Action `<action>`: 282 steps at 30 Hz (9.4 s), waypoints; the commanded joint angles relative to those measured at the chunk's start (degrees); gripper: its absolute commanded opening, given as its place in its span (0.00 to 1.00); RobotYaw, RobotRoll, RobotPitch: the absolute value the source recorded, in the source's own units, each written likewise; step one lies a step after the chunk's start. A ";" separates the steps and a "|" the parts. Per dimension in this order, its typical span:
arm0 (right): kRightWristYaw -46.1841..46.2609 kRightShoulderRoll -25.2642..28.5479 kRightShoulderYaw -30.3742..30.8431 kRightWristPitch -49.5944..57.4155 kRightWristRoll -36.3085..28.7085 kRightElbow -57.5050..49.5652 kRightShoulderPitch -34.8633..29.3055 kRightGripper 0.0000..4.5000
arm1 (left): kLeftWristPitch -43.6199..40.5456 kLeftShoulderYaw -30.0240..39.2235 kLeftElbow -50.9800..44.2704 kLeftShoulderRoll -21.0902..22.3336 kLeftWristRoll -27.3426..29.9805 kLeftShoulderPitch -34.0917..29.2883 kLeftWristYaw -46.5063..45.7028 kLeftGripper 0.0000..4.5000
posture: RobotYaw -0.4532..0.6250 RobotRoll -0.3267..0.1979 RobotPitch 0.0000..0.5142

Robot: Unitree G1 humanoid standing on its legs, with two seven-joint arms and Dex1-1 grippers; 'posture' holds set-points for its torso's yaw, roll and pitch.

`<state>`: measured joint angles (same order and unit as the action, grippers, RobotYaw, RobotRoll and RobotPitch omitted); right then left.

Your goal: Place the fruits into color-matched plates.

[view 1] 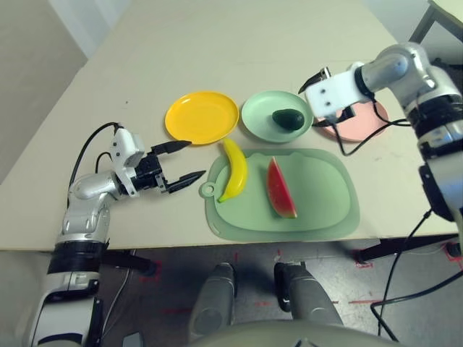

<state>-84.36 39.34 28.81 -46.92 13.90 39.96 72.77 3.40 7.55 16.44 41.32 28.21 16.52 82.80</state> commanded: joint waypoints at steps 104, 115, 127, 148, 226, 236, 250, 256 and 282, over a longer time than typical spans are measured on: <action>-8.14 0.40 8.89 42.75 -2.58 -29.72 -9.77 0.27 | 1.49 1.04 -2.19 1.52 2.85 -0.44 8.17 1.00 | 0.44 0.62 0.35; -8.14 1.59 7.99 40.25 -0.76 -21.99 -6.52 0.27 | 1.58 0.61 -1.67 1.04 2.61 0.05 8.56 1.00 | 0.43 0.62 0.35; -0.87 -0.40 8.07 27.33 9.77 3.91 2.67 0.27 | 1.35 0.74 -1.22 0.03 3.16 0.44 8.48 1.00 | 0.42 0.62 0.36; 33.03 -4.94 13.67 21.19 31.95 36.91 9.58 0.27 | -0.30 1.92 -3.28 -0.13 4.26 -0.98 5.52 1.00 | 0.44 0.62 0.41; 31.07 -16.13 -36.95 50.61 -37.80 -51.96 -78.36 0.99 | 42.40 -30.93 29.60 -7.22 -30.50 44.91 9.70 1.00 | 0.34 0.62 0.32; 37.62 -16.45 -37.69 50.49 -38.23 -56.89 -82.13 0.99 | 54.95 -40.32 50.74 -16.53 -36.26 54.77 9.70 1.00 | 0.22 0.62 0.31; 39.46 -15.23 -36.93 49.41 -38.09 -58.95 -85.01 1.00 | 55.45 -38.80 56.60 -18.54 -43.31 55.97 9.65 0.41 | 0.20 0.62 0.27; 36.40 -14.92 -34.06 46.60 -37.33 -57.83 -83.16 1.00 | 51.01 -34.33 56.92 -13.72 -41.41 60.13 8.96 0.38 | 0.25 0.62 0.24; 36.03 -14.12 -29.56 48.25 -39.49 -61.90 -83.79 1.00 | 20.38 -30.08 61.99 -6.56 -54.66 55.19 -34.43 0.68 | 0.24 0.62 0.25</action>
<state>-48.69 24.92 -0.40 0.93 -25.19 -20.83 -10.43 24.39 -23.24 77.59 34.53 -25.66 72.40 48.99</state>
